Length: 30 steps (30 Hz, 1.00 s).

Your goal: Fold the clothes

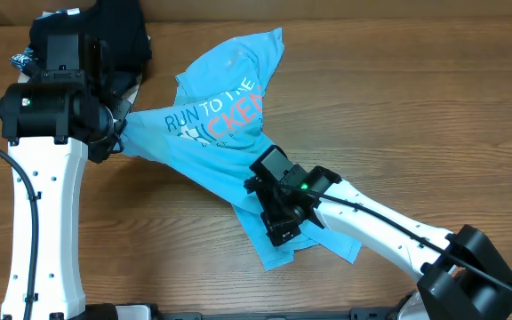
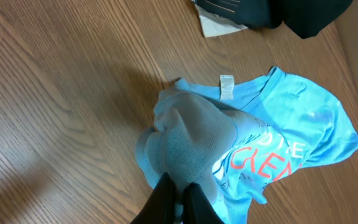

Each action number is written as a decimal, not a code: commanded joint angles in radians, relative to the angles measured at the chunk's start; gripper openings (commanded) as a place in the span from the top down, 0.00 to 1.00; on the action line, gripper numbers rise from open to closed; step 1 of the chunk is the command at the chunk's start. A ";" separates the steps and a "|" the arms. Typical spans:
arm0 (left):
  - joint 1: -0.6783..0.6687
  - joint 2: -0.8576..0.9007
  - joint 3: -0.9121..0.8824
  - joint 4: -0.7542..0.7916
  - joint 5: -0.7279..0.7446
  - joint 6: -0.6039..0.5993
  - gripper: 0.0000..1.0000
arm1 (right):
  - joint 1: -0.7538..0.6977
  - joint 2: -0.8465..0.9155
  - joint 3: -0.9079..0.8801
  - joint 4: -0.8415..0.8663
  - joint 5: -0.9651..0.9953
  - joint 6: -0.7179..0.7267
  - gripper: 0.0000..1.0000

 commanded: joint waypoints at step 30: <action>0.005 -0.023 0.027 -0.041 -0.064 0.012 0.94 | -0.078 0.150 -0.007 0.060 0.228 -0.015 0.50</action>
